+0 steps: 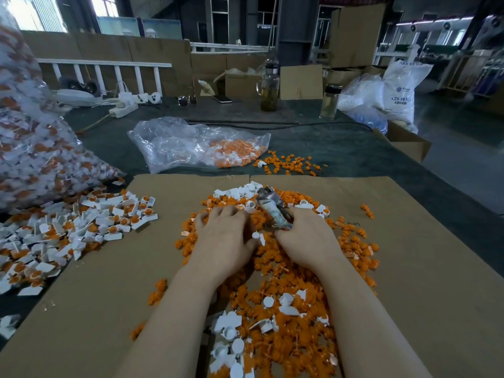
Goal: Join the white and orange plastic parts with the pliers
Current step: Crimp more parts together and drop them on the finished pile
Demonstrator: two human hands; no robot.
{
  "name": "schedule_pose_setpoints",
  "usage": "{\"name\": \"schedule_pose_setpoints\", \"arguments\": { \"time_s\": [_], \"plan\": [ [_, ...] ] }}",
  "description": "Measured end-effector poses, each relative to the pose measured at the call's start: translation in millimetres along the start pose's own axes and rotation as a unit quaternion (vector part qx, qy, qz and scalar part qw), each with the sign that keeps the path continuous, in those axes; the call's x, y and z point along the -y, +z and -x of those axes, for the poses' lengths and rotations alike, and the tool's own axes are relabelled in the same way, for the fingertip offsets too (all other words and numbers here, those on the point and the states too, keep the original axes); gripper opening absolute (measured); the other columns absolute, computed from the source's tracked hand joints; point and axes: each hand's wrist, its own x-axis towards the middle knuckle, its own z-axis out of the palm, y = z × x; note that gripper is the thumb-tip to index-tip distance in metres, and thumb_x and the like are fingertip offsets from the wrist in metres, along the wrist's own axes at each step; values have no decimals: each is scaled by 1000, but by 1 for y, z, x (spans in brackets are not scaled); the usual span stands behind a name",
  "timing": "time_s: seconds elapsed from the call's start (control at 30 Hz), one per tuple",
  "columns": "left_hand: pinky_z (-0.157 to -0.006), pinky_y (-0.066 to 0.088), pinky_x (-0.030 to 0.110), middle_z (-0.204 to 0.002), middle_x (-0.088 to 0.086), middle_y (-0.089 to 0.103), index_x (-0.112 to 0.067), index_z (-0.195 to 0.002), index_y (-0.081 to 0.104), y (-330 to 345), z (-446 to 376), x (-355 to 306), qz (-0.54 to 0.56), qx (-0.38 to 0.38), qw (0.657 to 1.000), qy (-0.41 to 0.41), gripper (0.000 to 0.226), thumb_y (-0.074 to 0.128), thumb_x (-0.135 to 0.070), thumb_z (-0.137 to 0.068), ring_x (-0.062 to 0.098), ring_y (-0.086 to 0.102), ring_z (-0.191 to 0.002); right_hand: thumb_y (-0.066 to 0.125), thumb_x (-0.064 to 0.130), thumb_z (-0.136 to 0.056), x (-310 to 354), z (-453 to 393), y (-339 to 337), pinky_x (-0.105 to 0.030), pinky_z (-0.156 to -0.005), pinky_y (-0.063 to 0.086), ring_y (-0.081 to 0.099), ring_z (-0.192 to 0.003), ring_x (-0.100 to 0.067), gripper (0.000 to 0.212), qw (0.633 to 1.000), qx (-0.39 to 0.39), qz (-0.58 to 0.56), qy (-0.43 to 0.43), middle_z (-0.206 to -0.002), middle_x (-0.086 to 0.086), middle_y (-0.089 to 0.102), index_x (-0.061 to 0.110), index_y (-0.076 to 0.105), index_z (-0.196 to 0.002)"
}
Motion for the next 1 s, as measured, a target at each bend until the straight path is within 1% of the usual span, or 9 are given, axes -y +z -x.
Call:
{"name": "schedule_pose_setpoints", "arguments": {
  "time_s": [0.13,0.27,0.4,0.53,0.63,0.7,0.77,0.87,1.0],
  "plan": [
    [-108,15,43,-135,-11,47,-44,-113,64,-2,1,-2,26,-2,1000,16,22,62,-47,-91,18,31,-133,58,32,-87,-4,-1,-3,-26,-51,34,52,-70,-11,12,1000,-15,20,6,-82,4,56,21,56,-92],
    [-101,25,40,-122,-12,51,-40,-105,65,-5,-1,0,37,-27,999,-4,19,64,-50,-89,16,39,-120,59,36,-89,-4,-1,-3,-25,-51,35,51,-70,-8,15,1000,-18,23,1,-82,7,54,23,57,-95],
    [-68,38,19,-88,-17,57,-27,-92,65,-15,-1,5,218,-91,968,-87,18,66,-46,-89,3,54,-85,59,39,-89,0,1,0,-25,-53,38,53,-75,-10,18,999,-24,38,-9,-86,7,56,26,57,-101],
    [-63,42,21,-86,-10,64,-31,-88,64,-23,1,8,337,-75,926,-151,11,66,-41,-91,4,59,-81,61,37,-88,3,2,2,-25,-51,38,53,-72,-10,11,998,-34,51,-20,-81,9,55,29,55,-92],
    [-67,51,22,-82,-5,72,-28,-94,67,-28,2,6,456,-81,864,-196,7,62,-31,-96,5,67,-76,60,34,-86,6,3,4,-26,-51,39,54,-74,-14,10,997,-37,60,-39,-85,6,57,26,58,-91],
    [-62,50,19,-77,-3,75,-25,-94,68,-32,2,6,531,-89,806,-245,8,61,-29,-97,2,65,-62,62,36,-85,8,4,7,-26,-52,39,56,-77,-15,16,996,-29,75,-47,-90,5,58,26,59,-97],
    [-63,50,22,-76,-2,76,-23,-93,66,-35,2,8,583,-94,758,-278,10,62,-31,-96,5,63,-60,64,38,-84,9,4,9,-25,-50,37,55,-76,-14,20,994,-17,94,-49,-92,6,56,26,59,-99],
    [-57,51,19,-80,0,77,-16,-93,70,-39,4,9,625,-83,727,-272,17,69,-33,-89,2,64,-58,64,39,-84,10,5,11,-25,-50,37,54,-76,-14,21,991,-7,118,-58,-92,6,55,26,59,-100],
    [-52,54,16,-88,8,78,-9,-93,71,-43,5,8,702,-39,670,-237,19,74,-23,-80,5,69,-62,63,35,-84,10,5,9,-26,-53,40,54,-78,-14,19,992,-9,109,-62,-91,6,56,26,56,-99]
  ]
}}
